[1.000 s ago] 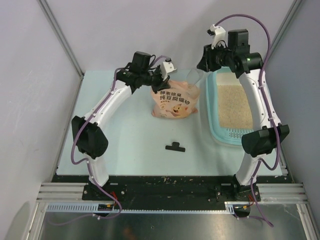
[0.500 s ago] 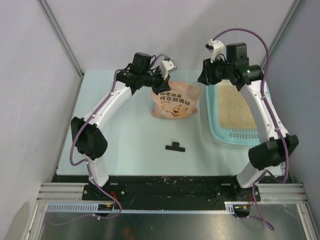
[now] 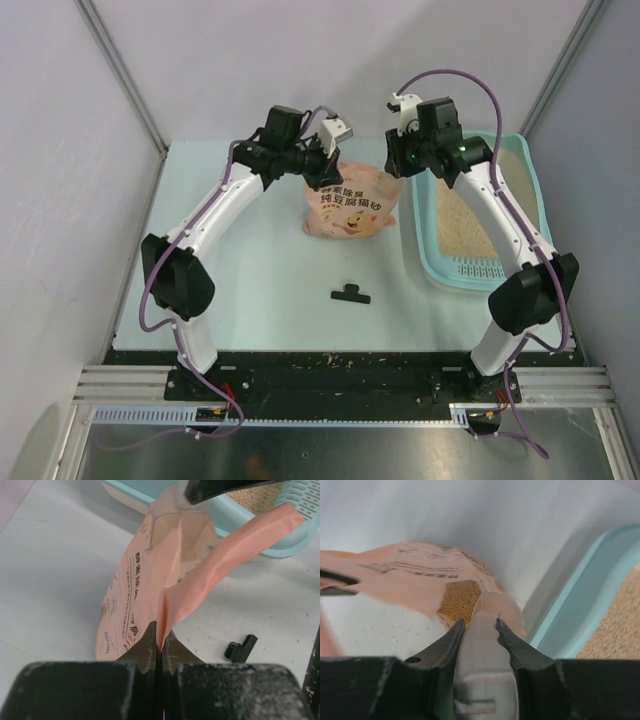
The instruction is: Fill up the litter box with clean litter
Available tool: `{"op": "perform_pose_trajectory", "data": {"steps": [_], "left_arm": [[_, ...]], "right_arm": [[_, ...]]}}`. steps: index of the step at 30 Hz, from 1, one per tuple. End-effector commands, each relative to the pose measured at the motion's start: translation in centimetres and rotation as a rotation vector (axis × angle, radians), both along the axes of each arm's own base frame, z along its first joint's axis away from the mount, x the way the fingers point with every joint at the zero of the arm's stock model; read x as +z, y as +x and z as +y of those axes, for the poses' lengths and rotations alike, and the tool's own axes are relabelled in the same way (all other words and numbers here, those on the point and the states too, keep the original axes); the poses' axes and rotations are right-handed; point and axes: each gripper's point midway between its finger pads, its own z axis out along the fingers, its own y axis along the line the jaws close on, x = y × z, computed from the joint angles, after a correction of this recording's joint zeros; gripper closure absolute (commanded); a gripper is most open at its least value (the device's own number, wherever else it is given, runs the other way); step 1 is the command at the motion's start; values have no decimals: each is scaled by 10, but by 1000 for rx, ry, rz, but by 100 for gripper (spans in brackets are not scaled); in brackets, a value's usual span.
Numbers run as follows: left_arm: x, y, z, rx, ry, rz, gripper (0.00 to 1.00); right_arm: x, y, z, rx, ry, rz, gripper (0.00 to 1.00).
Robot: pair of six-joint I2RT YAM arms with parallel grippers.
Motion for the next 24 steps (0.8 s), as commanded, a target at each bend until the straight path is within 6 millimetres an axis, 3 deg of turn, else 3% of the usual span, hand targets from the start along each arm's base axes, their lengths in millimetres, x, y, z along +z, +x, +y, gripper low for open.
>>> {"op": "perform_pose_trajectory", "data": {"steps": [1,6,9,17,24], "left_arm": [[62,-28,-10,-60,-147,-58,100],[61,-32,-11,-48,-163,-16,100],[61,-35,-12,-52,-177,7,100],[65,-36,-16,-52,-207,25,100],[63,-33,-20,-58,-227,23,100]], "right_arm": [[5,22,-17,-190,33,-43,100],[14,27,-8,-251,162,-115,100],[0,27,-9,-299,124,-121,100],[-70,23,-15,-336,4,-6,100],[-110,13,-9,-340,39,153,100]]}}
